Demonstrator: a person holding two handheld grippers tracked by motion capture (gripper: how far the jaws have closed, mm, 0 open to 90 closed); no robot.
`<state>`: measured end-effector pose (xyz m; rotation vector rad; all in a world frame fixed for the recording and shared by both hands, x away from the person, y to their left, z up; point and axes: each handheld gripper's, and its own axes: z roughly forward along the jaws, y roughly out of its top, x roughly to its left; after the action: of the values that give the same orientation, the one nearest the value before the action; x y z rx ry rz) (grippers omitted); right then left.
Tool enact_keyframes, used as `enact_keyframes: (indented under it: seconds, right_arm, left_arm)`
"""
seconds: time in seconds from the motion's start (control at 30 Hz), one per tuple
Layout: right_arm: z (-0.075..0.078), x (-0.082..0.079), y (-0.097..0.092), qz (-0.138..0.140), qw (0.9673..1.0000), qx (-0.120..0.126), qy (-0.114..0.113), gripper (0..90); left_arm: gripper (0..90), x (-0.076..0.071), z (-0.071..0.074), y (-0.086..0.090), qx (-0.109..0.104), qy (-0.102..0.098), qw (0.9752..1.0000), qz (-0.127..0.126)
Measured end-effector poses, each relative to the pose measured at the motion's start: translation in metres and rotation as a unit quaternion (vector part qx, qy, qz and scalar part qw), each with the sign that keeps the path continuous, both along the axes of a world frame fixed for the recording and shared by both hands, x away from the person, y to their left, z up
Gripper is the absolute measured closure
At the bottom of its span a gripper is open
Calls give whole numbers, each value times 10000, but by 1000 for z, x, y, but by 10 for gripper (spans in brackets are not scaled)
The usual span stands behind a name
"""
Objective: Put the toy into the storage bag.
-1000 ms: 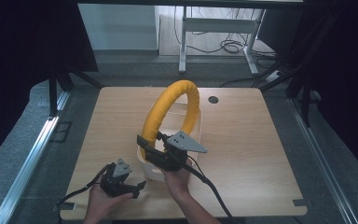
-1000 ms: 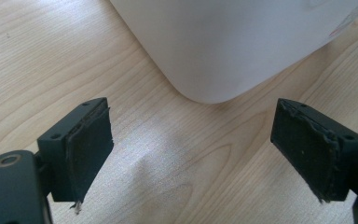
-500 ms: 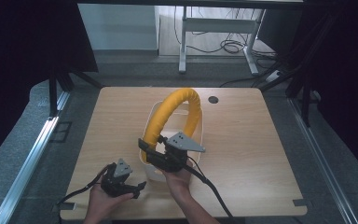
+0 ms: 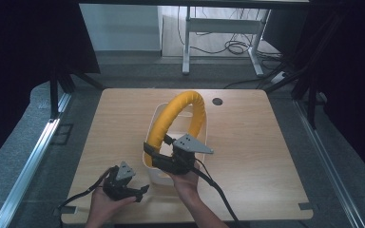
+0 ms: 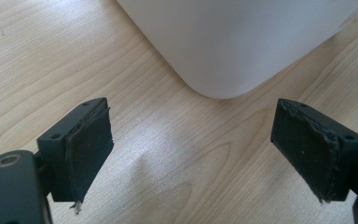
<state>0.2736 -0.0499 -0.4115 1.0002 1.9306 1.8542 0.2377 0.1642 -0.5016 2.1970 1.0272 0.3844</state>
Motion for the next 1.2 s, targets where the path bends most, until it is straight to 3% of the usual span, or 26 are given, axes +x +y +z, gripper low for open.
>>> enact_keyframes:
  seconds: [0.27,0.37,0.7,1.2]
  right_arm:
    - [5,-2,-23,247,9996,-97,2,289]
    - [5,-3,-42,372,9993,-58,39,288]
    - [-2,-1,-93,103,9995,-294,-19,308]
    - [-43,4,-165,-387,9983,-386,215,345]
  left_arm:
    - [129,0,0,0,-3,5,10000,-4]
    - [129,0,0,0,6,12,10000,-1]
    - [129,0,0,0,17,10,10000,14]
    - [128,0,-1,-1,74,19,10000,10]
